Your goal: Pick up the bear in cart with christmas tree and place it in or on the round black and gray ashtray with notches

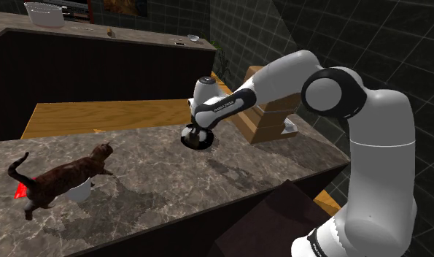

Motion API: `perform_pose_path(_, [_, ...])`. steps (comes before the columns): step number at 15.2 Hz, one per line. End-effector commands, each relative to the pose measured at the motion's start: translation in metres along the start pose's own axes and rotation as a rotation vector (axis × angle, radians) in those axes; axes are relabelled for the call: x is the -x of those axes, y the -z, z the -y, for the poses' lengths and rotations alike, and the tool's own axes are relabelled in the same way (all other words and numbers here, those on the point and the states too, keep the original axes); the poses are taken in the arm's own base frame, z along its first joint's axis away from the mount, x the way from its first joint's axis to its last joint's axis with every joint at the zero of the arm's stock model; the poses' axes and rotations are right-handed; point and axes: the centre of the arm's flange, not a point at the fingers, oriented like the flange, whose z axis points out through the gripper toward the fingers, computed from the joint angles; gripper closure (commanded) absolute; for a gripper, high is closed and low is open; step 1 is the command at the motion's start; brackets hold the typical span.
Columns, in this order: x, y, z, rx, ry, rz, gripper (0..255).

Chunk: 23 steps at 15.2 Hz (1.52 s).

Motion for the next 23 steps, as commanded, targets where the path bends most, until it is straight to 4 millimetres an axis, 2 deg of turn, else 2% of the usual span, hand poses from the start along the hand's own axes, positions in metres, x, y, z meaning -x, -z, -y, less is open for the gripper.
perform_pose_path(1, [-0.007,-0.003,-0.027,0.0,0.001,-0.001,255])
perform_pose_path(11, [-0.039,-0.028,-0.152,0.0,0.001,-0.001,255])
perform_pose_path(21, [-0.036,-0.08,-0.145,0.0,0.001,-0.001,255])
perform_pose_path(23, [-0.036,-0.084,-0.145,0.0,0.001,-0.001,255])
